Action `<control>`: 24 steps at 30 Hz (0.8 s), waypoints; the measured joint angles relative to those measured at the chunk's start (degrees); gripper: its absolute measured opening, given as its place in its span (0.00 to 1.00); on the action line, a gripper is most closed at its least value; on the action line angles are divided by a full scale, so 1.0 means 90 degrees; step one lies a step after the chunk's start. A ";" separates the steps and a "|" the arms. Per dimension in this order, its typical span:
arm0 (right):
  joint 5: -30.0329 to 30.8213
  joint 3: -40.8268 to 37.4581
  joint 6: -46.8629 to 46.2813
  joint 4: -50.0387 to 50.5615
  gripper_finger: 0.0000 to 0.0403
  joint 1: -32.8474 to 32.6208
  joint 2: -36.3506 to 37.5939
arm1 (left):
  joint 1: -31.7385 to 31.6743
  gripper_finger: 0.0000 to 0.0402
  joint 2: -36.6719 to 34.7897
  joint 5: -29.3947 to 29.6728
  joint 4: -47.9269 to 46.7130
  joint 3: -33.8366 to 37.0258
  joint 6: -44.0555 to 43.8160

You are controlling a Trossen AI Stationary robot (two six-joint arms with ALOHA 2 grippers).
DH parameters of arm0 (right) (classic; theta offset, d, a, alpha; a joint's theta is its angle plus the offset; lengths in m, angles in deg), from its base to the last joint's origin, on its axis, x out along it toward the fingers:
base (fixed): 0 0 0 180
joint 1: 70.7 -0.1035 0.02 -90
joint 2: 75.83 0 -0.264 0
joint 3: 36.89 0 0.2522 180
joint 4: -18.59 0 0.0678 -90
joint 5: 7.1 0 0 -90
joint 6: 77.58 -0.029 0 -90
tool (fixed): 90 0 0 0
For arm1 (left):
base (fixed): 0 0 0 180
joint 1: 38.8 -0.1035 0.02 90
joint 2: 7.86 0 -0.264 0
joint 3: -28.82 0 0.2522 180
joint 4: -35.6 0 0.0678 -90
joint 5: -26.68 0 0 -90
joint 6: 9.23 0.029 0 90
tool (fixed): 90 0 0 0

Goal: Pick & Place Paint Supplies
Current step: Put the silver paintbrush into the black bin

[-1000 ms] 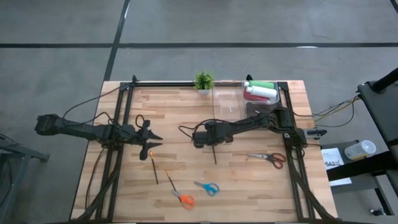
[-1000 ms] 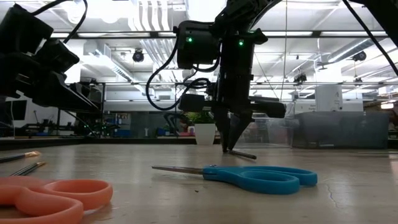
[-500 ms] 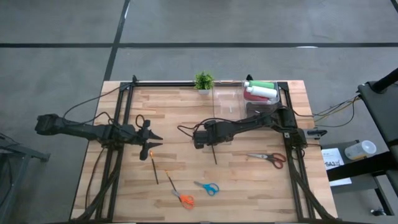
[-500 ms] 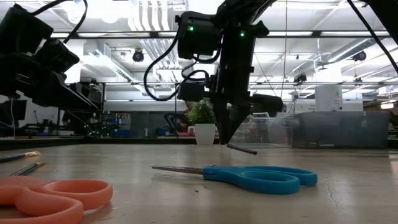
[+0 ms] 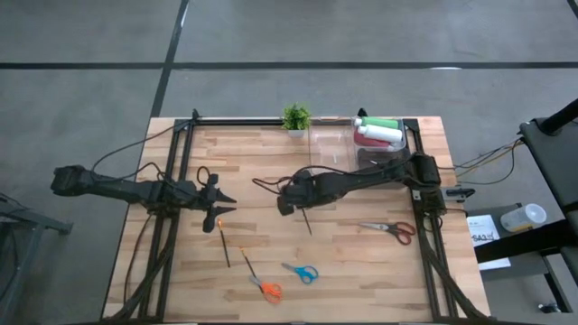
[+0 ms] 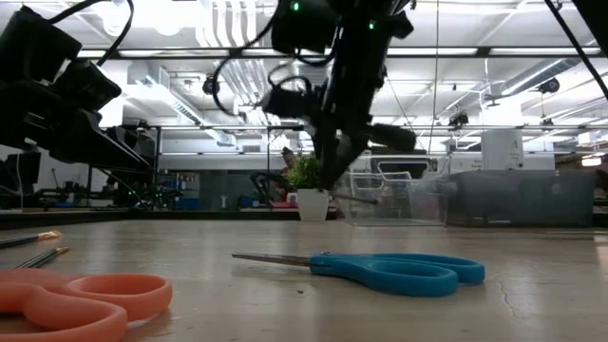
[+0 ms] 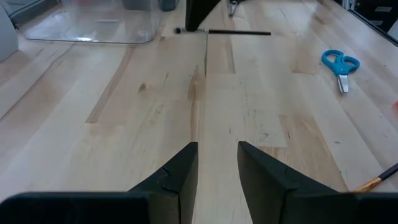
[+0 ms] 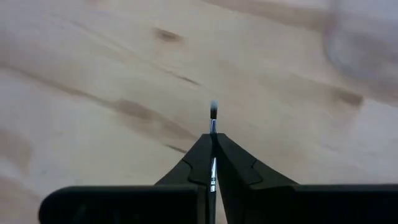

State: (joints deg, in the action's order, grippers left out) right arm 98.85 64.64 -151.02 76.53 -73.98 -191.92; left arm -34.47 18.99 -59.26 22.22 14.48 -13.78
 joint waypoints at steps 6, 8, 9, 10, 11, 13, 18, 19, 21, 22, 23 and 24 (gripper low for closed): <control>0.0085 0.0000 0.0797 -0.0703 0.03 -0.0093 0.0482 | 0.0001 0.30 0.0000 0.0000 0.0000 0.0000 0.0000; 0.0100 -0.0017 0.1078 -0.0919 0.03 -0.0129 0.0628 | 0.0000 0.30 0.0000 0.0001 0.0001 0.0000 0.0000; 0.0159 -0.0029 0.1238 -0.1026 0.03 -0.0157 0.0695 | -0.0001 0.30 0.0000 0.0000 0.0000 0.0000 0.0000; 0.0245 -0.0035 0.1434 -0.1136 0.03 -0.0192 0.0766 | 0.0000 0.30 0.0000 0.0001 0.0004 0.0000 0.0000; 0.0316 -0.0049 0.1660 -0.1229 0.03 -0.0225 0.0822 | -0.0001 0.30 0.0000 0.0002 0.0007 0.0000 -0.0001; 0.0416 -0.0056 0.2276 -0.1456 0.03 -0.0321 0.0926 | 0.0001 0.30 0.0000 0.0000 0.0002 0.0000 -0.0001; 0.0638 -0.0061 0.3432 -0.1814 0.03 -0.0623 0.1100 | -0.0001 0.30 0.0000 0.0002 0.0007 0.0000 0.0001; 0.0746 -0.0065 0.3557 -0.1845 0.03 -0.0669 0.1121 | -0.0001 0.30 0.0000 0.0002 0.0001 0.0000 0.0000; 0.1002 -0.0068 0.3768 -0.1881 0.03 -0.0750 0.1175 | -0.0001 0.30 0.0000 0.0002 0.0002 0.0000 -0.0001; 0.1134 -0.0091 0.3838 -0.1869 0.03 -0.0783 0.1206 | -0.0001 0.30 0.0000 0.0002 0.0002 0.0000 0.0000; 0.1252 -0.0122 0.3876 -0.1856 0.03 -0.0819 0.1239 | 0.0000 0.30 0.0000 0.0001 0.0002 0.0000 -0.0001; 0.1324 -0.0171 0.3884 -0.1866 0.03 -0.0847 0.1290 | 0.0000 0.30 0.0000 0.0002 0.0005 0.0000 -0.0001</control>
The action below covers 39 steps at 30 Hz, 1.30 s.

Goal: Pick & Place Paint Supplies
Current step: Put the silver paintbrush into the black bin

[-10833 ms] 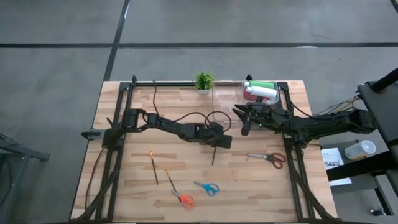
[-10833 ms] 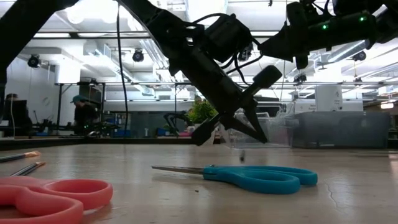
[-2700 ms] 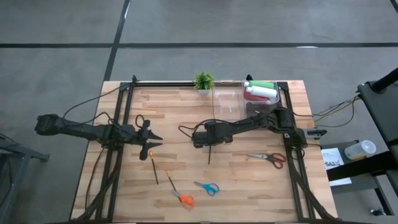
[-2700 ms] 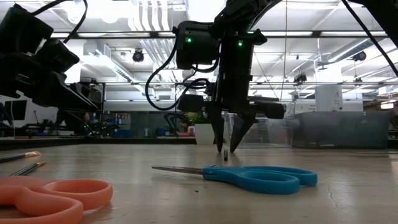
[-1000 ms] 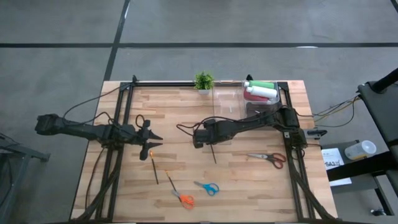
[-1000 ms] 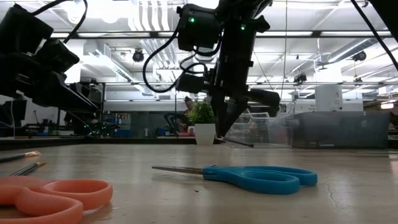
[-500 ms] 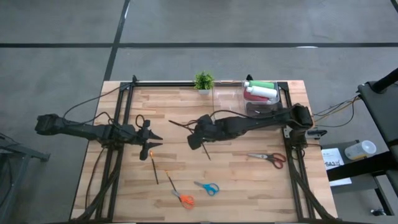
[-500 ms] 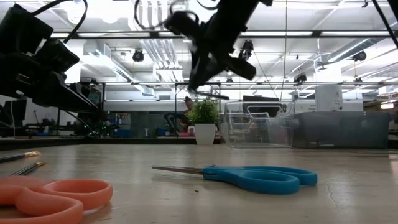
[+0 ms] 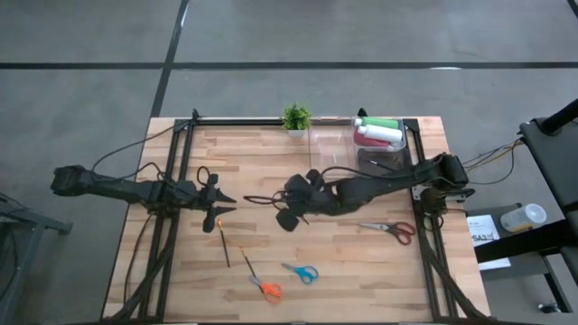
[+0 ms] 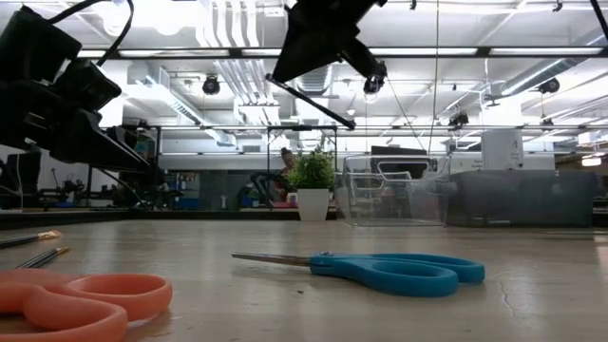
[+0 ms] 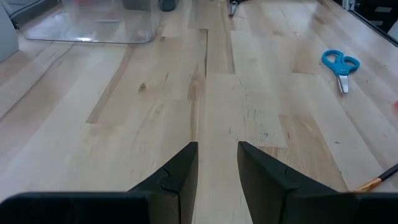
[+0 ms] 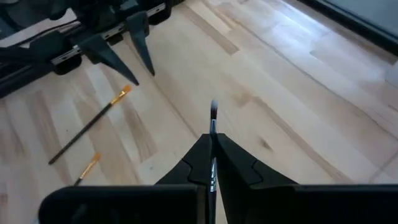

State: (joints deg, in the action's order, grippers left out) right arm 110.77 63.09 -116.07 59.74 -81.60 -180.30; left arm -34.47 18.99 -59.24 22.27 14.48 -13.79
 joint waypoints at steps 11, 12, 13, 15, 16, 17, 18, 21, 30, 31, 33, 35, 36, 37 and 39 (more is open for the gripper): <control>0.0651 -0.1583 -0.0121 -0.0902 0.03 -0.0301 0.1138 | 0.0000 0.30 0.0000 0.0000 0.0003 0.0000 0.0000; 0.0707 -0.1797 -0.0199 -0.1007 0.03 -0.0309 0.1304 | 0.0001 0.30 0.0000 -0.0001 0.0000 0.0000 0.0000; 0.0780 -0.2016 -0.0283 -0.1111 0.03 -0.0311 0.1484 | 0.0000 0.30 0.0000 0.0000 0.0000 0.0000 0.0002; 0.1024 -0.2460 -0.0544 -0.1301 0.03 -0.0308 0.1832 | 0.0000 0.30 0.0000 -0.0002 -0.0002 0.0000 0.0000; 0.1180 -0.2666 -0.0679 -0.1346 0.03 -0.0306 0.2018 | 0.0001 0.30 0.0000 -0.0002 0.0001 0.0000 0.0002; 0.1339 -0.2864 -0.0831 -0.1356 0.03 -0.0304 0.2195 | -0.0001 0.30 0.0000 0.0002 0.0005 0.0000 0.0002; 0.1482 -0.3045 -0.0971 -0.1353 0.03 -0.0301 0.2379 | -0.0001 0.30 0.0000 0.0000 0.0001 0.0000 0.0002; 0.1881 -0.3551 -0.1356 -0.1308 0.03 -0.0306 0.2955 | 0.0000 0.30 0.0000 -0.0001 -0.0001 0.0000 0.0002; 0.3197 -0.4582 -0.2477 -0.0561 0.03 -0.0301 0.4495 | 0.0001 0.30 0.0000 -0.0002 -0.0002 0.0000 0.0000; 0.3351 -0.4689 -0.2512 -0.0531 0.03 -0.0301 0.4623 | -0.0001 0.30 0.0000 -0.0001 -0.0002 0.0000 0.0002; 0.3538 -0.4839 -0.2395 -0.0362 0.03 -0.0292 0.4847 | -0.0001 0.30 0.0000 -0.0002 -0.0002 0.0000 0.0001; 0.3542 -0.4861 -0.1975 -0.0107 0.03 -0.0222 0.5078 | 0.0001 0.30 0.0000 -0.0002 -0.0002 0.0000 0.0002; 0.3449 -0.4847 -0.1707 0.0082 0.03 -0.0176 0.5208 | 0.0001 0.30 0.0000 -0.0001 -0.0002 0.0000 0.0001; 0.3256 -0.4798 -0.1428 0.0325 0.03 -0.0111 0.5335 | -0.0001 0.30 0.0000 0.0000 -0.0002 0.0000 0.0002; 0.2748 -0.4625 -0.0992 0.0781 0.03 0.0033 0.5533 | 0.0001 0.30 0.0000 -0.0002 -0.0002 0.0000 0.0002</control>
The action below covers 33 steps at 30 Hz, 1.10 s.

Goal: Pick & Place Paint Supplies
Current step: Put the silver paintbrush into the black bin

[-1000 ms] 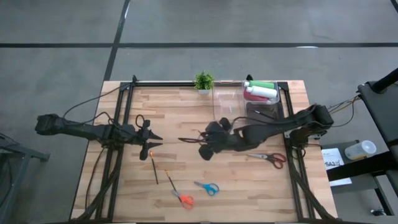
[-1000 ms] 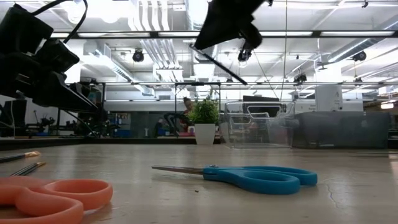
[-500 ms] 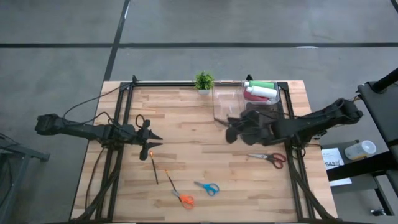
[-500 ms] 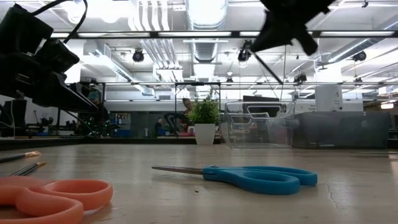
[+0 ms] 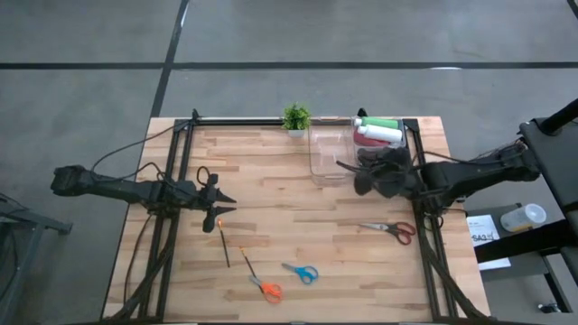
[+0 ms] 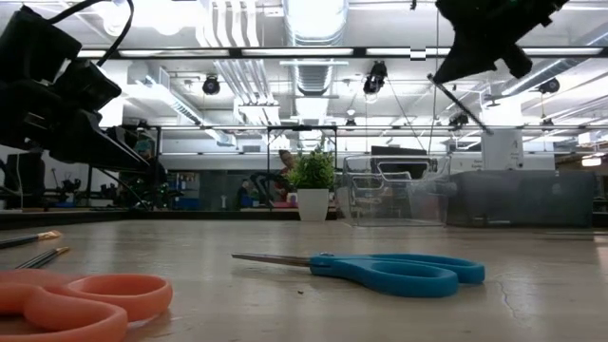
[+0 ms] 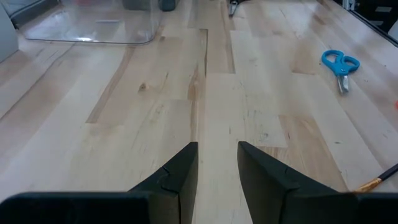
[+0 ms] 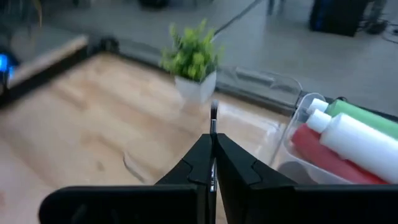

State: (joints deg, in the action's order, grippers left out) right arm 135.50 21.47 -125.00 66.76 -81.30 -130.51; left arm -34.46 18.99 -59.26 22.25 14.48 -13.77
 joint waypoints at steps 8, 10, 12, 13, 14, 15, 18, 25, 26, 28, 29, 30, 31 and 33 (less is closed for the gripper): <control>-0.1786 0.1068 0.0178 0.3189 0.03 0.0805 0.0125 | 0.0000 0.30 0.0000 -0.0001 0.0000 0.0000 0.0001; -0.2013 0.1345 0.0397 0.3756 0.03 0.0964 0.0004 | 0.0000 0.30 0.0000 -0.0001 0.0000 0.0000 0.0001; -0.2044 0.1563 0.0998 0.4078 0.03 0.1081 -0.0146 | -0.0001 0.30 0.0000 -0.0001 0.0000 0.0000 -0.0001; -0.2082 0.1649 0.1387 0.4193 0.03 0.1130 -0.0236 | 0.0000 0.30 0.0000 -0.0001 0.0000 0.0000 0.0001; -0.2168 0.1720 0.1823 0.4303 0.03 0.1187 -0.0325 | -0.0002 0.30 0.0000 -0.0001 0.0000 0.0000 0.0000; -0.2279 0.1774 0.2274 0.4380 0.03 0.1239 -0.0425 | 0.0000 0.30 0.0000 -0.0001 0.0000 0.0000 0.0000; -0.2637 0.1837 0.3626 0.4492 0.03 0.1425 -0.0745 | -0.0002 0.30 0.0000 -0.0001 0.0000 0.0000 0.0000; -0.3019 0.1628 0.5140 0.4464 0.03 0.2252 -0.1362 | -0.0002 0.30 0.0000 0.0002 0.0000 0.0000 0.0001; -0.3127 0.1578 0.5351 0.4383 0.03 0.2386 -0.1429 | -0.0001 0.30 0.0000 -0.0001 0.0000 0.0000 0.0000; -0.3345 0.1474 0.5726 0.4185 0.03 0.2651 -0.1546 | 0.0000 0.30 0.0000 0.0000 0.0000 0.0000 -0.0001; -0.3433 0.1411 0.5836 0.4091 0.03 0.2767 -0.1599 | 0.0000 0.30 0.0000 0.0000 -0.0001 0.0000 0.0000; -0.3495 0.1357 0.5928 0.3984 0.03 0.2865 -0.1644 | 0.0000 0.30 0.0000 -0.0001 0.0000 0.0000 -0.0001; -0.3535 0.1314 0.6004 0.3872 0.03 0.2958 -0.1685 | -0.0002 0.30 0.0000 -0.0001 0.0000 0.0000 0.0000; -0.3548 0.1220 0.6215 0.3607 0.03 0.3105 -0.1729 | -0.0002 0.30 0.0000 -0.0001 0.0000 0.0000 -0.0002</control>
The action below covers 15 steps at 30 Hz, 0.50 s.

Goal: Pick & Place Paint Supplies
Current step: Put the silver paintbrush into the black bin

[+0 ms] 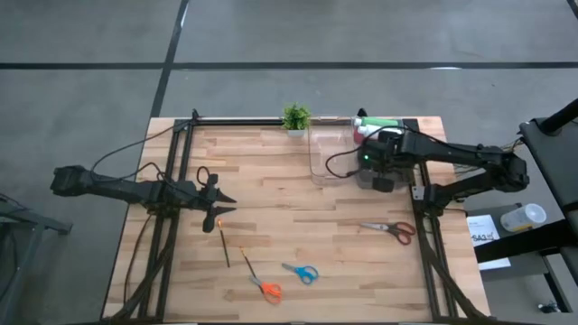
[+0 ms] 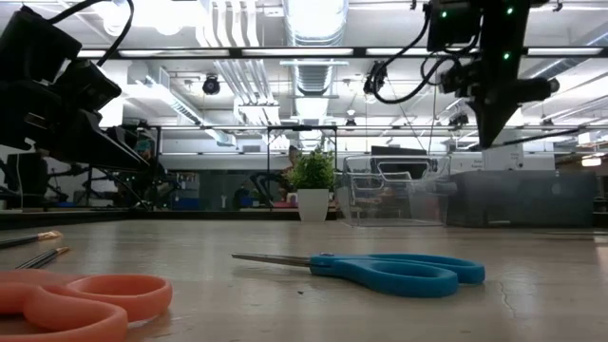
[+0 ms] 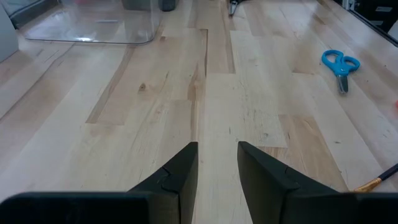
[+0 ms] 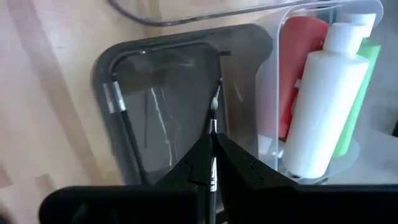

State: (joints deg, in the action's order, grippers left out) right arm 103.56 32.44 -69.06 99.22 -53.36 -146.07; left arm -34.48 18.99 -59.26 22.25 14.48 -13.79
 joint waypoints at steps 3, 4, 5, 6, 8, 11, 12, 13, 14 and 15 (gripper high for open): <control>-0.0007 -0.0142 0.0213 -0.0471 0.03 0.0099 0.0021 | 0.0002 0.30 0.0000 0.0000 0.0000 0.0000 0.0001; -0.0022 -0.0192 0.0316 -0.0606 0.03 0.0104 0.0039 | 0.0002 0.30 0.0000 0.0000 0.0000 0.0000 0.0001; -0.0052 -0.0233 0.0430 -0.0723 0.03 0.0106 0.0046 | 0.0002 0.30 0.0000 0.0000 0.0000 0.0000 0.0002; -0.0102 -0.0263 0.0557 -0.0808 0.03 0.0129 0.0052 | 0.0002 0.30 0.0000 0.0000 0.0000 0.0000 0.0001; -0.0213 -0.0287 0.0730 -0.0833 0.03 0.0175 0.0043 | 0.0000 0.30 0.0000 0.0000 0.0000 0.0000 0.0000; -0.0331 -0.0321 0.0741 -0.0862 0.03 0.0246 -0.0013 | 0.0000 0.30 0.0000 0.0002 0.0000 0.0000 0.0000; -0.0378 -0.0359 0.0740 -0.0883 0.03 0.0273 -0.0013 | 0.0001 0.30 0.0000 0.0001 0.0000 0.0000 0.0002; -0.0439 -0.0400 0.0741 -0.0960 0.03 0.0285 -0.0008 | 0.0000 0.30 0.0000 0.0000 0.0000 0.0000 0.0001; -0.0501 -0.0452 0.0743 -0.1097 0.03 0.0307 0.0002 | 0.0001 0.30 0.0000 0.0000 0.0000 0.0000 0.0002; -0.0587 -0.0522 0.0749 -0.1234 0.03 0.0336 0.0016 | 0.0000 0.30 0.0000 0.0000 0.0000 0.0000 0.0002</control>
State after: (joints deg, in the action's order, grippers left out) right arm 98.28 27.75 -62.32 88.12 -50.34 -145.92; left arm -34.48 18.99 -59.26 22.25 14.48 -13.77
